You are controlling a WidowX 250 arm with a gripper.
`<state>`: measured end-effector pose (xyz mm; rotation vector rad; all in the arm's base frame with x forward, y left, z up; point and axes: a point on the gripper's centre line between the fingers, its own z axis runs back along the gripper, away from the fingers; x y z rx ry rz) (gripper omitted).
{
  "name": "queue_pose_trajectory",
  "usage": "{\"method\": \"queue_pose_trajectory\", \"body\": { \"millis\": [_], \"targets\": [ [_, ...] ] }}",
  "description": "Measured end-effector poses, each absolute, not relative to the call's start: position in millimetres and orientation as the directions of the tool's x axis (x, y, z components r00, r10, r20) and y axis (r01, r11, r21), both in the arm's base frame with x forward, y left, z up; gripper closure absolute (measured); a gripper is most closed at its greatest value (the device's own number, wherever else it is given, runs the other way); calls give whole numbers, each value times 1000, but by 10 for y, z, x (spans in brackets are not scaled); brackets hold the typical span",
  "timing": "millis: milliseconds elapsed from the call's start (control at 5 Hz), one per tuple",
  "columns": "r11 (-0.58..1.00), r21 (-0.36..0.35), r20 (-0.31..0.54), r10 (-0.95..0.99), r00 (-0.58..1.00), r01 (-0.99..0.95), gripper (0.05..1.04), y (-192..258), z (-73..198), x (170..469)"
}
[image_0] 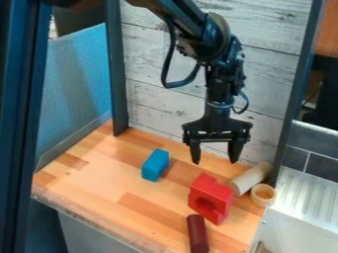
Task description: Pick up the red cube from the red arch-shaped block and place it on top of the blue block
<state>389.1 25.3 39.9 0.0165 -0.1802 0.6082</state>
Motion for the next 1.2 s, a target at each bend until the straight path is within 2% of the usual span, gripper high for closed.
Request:
{"method": "queue_pose_trajectory", "body": {
  "millis": [200,400,600,1000,1200],
  "targets": [
    [766,-12,164,635,755,-642,83,71,277,3773],
    [685,-48,192,721,666,-727,83,-11,258,3636],
    [606,-133,237,788,568,-785,83,-64,269,3565],
    [523,-206,282,841,461,-827,83,-96,185,3563],
    [481,-215,274,865,420,-850,83,-90,184,3558]
  ]
}}
